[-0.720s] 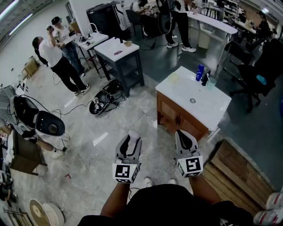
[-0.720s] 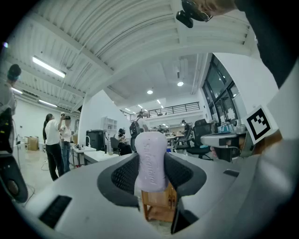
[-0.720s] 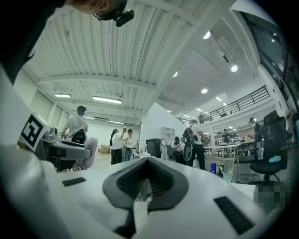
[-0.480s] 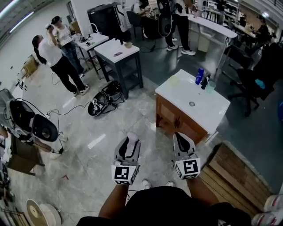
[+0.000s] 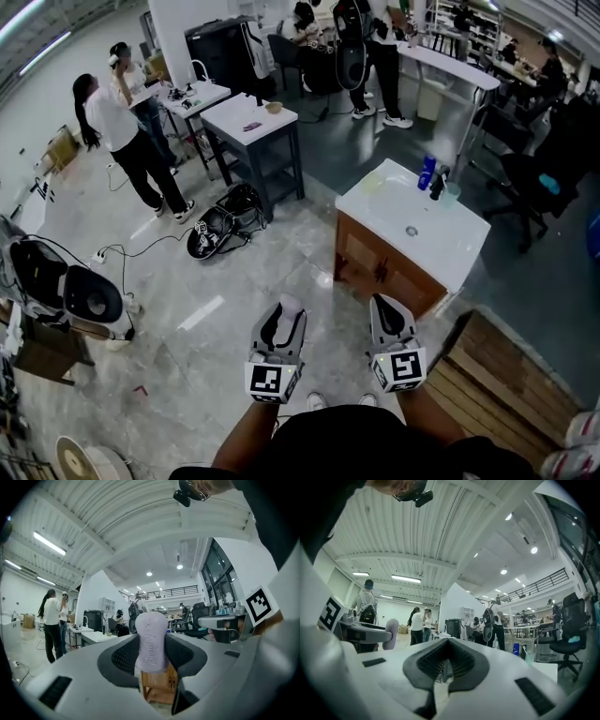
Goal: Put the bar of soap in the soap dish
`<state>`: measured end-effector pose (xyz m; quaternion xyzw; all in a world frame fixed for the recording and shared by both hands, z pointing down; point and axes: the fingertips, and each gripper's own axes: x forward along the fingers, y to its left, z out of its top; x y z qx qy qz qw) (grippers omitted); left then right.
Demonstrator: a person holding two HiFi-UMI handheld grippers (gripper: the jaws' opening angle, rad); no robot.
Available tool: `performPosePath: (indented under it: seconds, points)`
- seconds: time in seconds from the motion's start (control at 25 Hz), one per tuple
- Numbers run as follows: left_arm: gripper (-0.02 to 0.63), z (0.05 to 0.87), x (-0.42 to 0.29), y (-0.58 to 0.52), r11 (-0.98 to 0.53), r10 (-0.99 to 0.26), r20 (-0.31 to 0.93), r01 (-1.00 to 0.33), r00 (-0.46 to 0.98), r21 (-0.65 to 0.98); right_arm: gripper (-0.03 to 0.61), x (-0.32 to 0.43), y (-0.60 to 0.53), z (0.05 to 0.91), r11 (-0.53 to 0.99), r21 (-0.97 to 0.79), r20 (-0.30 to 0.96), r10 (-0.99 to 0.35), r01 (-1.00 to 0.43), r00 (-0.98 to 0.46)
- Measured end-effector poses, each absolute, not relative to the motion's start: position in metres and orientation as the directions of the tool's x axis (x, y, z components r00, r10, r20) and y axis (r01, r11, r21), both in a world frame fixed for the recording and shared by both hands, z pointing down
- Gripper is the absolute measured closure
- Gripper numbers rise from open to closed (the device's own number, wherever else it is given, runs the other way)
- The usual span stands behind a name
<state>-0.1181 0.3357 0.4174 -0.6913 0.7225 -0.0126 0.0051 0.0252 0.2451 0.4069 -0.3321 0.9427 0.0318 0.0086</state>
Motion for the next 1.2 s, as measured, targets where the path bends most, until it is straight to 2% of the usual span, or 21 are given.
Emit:
performPosePath:
  seconds: [0.2, 0.52, 1.0, 1.2]
  points:
    - [0.423, 0.418, -0.124, 0.338, 0.013, -1.000, 0.006, -0.999, -0.013, -0.030, 0.560, 0.018, 0.252, 0.411, 0.765, 0.044, -0.026, -0.642, -0.642, -0.767]
    - [0.423, 0.426, -0.132, 0.317, 0.000, -1.000, 0.019, -1.000, -0.001, -0.008, 0.560, 0.007, 0.243, 0.414, 0.783, 0.127, -0.010, -0.613, -0.609, -0.790]
    - [0.423, 0.430, -0.145, 0.220, 0.003, -0.999, 0.033, -1.000, -0.003, 0.013, 0.560, 0.008, 0.136, 0.440, 0.748, 0.101, 0.049, -0.662, -0.656, -0.748]
    - [0.423, 0.427, -0.151, 0.176, -0.003, -0.999, 0.032, -1.000, 0.003, 0.003, 0.560, 0.009, 0.093, 0.432, 0.733, 0.083, 0.015, -0.679, -0.676, -0.734]
